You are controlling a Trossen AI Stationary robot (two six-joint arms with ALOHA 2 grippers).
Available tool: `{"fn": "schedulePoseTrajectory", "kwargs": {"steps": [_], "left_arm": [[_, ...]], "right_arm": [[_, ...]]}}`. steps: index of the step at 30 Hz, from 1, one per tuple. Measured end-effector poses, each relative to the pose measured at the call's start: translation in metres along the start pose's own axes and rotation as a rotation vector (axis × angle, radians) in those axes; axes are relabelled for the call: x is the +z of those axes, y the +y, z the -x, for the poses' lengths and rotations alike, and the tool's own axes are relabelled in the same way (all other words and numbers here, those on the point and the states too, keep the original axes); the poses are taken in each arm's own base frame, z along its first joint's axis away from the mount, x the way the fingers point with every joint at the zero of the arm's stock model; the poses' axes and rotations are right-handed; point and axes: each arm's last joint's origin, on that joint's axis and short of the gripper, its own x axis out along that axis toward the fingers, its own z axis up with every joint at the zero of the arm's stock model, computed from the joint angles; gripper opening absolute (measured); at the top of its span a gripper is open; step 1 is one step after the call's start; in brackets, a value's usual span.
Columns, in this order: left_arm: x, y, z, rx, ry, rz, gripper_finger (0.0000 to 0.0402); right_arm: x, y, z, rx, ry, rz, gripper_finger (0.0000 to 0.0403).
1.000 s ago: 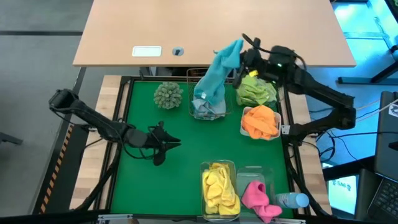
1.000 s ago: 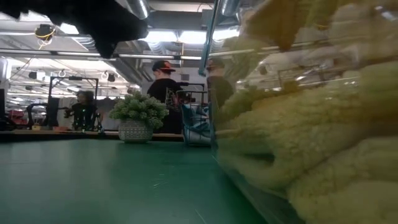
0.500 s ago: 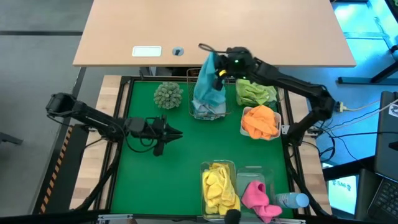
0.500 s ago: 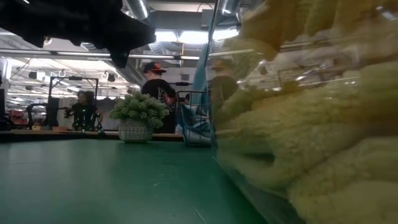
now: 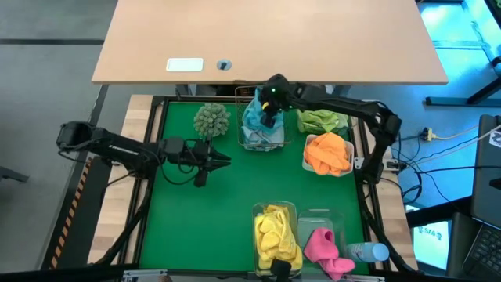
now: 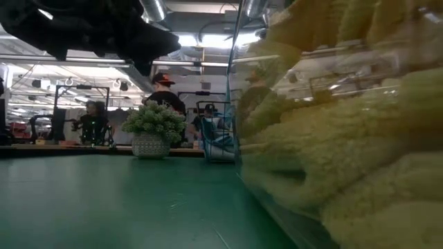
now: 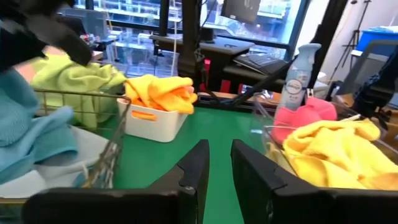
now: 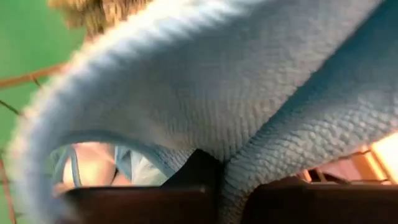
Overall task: Sort microfiber towel by color & place in baskets
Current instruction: Put the blue microfiber towel into the wire basket, then return to Home Position
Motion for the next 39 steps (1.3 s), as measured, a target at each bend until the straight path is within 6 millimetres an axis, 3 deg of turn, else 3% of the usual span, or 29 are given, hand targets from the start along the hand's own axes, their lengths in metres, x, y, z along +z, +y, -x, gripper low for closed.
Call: {"fn": "schedulePoseTrajectory", "kwargs": {"steps": [8,19,26,39], "left_arm": [[0.004,0.021,0.002,-0.023,-0.001,0.005,0.0064],[0.015,0.046,0.013,-0.040,-0.038,-0.028,0.0064],[0.033,0.058,0.033,-0.054,-0.113,-0.059,0.0064],[0.042,0.067,0.068,0.030,-0.077,-0.083,0.0064]], "right_arm": [[-0.006,0.002,-0.009,0.031,0.051,0.005,0.0052],[-0.005,0.002,-0.001,0.046,0.046,0.005,0.0184],[0.011,-0.002,0.028,0.062,0.124,0.005,0.0210],[0.035,-0.007,0.099,0.123,0.192,-0.008,0.0211]]}}
